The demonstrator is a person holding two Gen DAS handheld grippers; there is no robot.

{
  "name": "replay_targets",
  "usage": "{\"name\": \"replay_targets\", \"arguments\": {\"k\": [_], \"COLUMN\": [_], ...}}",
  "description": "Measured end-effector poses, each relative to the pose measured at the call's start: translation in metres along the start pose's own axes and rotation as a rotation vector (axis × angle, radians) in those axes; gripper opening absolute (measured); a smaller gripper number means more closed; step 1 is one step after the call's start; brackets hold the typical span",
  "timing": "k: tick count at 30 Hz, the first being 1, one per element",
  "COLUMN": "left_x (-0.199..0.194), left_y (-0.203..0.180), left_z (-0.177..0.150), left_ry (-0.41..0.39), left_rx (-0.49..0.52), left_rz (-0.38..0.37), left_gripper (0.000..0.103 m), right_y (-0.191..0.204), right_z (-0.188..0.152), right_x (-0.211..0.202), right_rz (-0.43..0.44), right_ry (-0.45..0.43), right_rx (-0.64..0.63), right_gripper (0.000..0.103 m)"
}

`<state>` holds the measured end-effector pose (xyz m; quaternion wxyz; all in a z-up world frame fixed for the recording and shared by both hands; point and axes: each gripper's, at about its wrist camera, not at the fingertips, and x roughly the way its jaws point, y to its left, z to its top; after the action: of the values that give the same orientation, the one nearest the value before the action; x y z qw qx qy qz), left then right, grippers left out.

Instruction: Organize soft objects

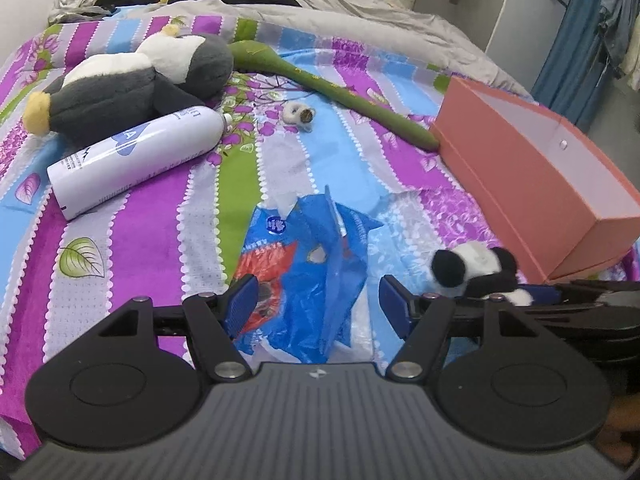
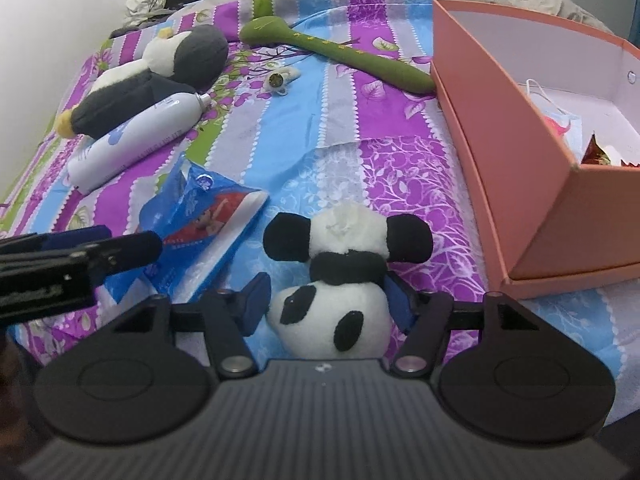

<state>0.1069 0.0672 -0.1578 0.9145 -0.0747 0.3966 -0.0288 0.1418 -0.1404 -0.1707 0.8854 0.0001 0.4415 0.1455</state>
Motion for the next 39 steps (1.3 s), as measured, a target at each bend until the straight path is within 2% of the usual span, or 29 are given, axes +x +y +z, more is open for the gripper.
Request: {"name": "replay_targets", "arguments": {"k": [2,4,7,9,10,12,15,25,34,35,36,38,39], "left_x": [0.006,0.010,0.017,0.024,0.026,0.029,0.025,-0.006,-0.058,-0.063,-0.070,-0.077,-0.079], "left_y": [0.000,-0.002,-0.004,-0.003,-0.002,0.000,0.000,0.004,0.003,0.002,0.002,-0.001,-0.002], "left_z": [-0.001,-0.002,-0.002,-0.002,-0.002,-0.002,-0.002,0.006,0.017,0.018,0.020,0.021,0.021], "left_ry": [0.006,0.000,-0.011,0.010,0.019,0.021,0.012,-0.038,-0.095,-0.102,-0.111,-0.124,-0.128], "left_rx": [0.016,0.038,0.073,0.066,0.060,0.055,0.052,-0.015,-0.064,-0.066,-0.066,-0.062,-0.059], "left_rz": [0.014,0.059,0.102,0.106,0.105,0.098,0.097,0.059,0.027,0.025,0.023,0.024,0.024], "left_gripper": [0.071,0.070,0.063,0.047,0.043,0.025,0.016,0.013,0.013,0.013,0.013,0.013,0.013], "right_y": [-0.001,-0.001,-0.001,-0.002,-0.002,-0.002,-0.002,0.003,0.013,0.014,0.015,0.015,0.016], "right_z": [-0.001,-0.001,0.000,0.001,0.001,0.001,0.001,0.006,0.011,0.012,0.012,0.012,0.013], "right_x": [-0.002,-0.003,-0.004,-0.005,-0.006,-0.008,-0.011,-0.028,-0.060,-0.065,-0.070,-0.079,-0.083], "right_rz": [-0.001,-0.001,0.000,0.001,0.000,0.001,-0.003,0.005,0.012,0.013,0.014,0.015,0.016], "right_ry": [-0.001,-0.004,-0.005,-0.008,-0.008,-0.009,-0.011,-0.041,-0.104,-0.112,-0.121,-0.140,-0.146], "right_rx": [0.001,0.001,-0.002,-0.002,-0.004,-0.005,-0.011,-0.026,-0.068,-0.072,-0.074,-0.080,-0.082], "right_gripper": [0.064,0.064,0.064,0.064,0.064,0.064,0.064,0.064,0.063,0.058,0.048,0.047,0.039]}}
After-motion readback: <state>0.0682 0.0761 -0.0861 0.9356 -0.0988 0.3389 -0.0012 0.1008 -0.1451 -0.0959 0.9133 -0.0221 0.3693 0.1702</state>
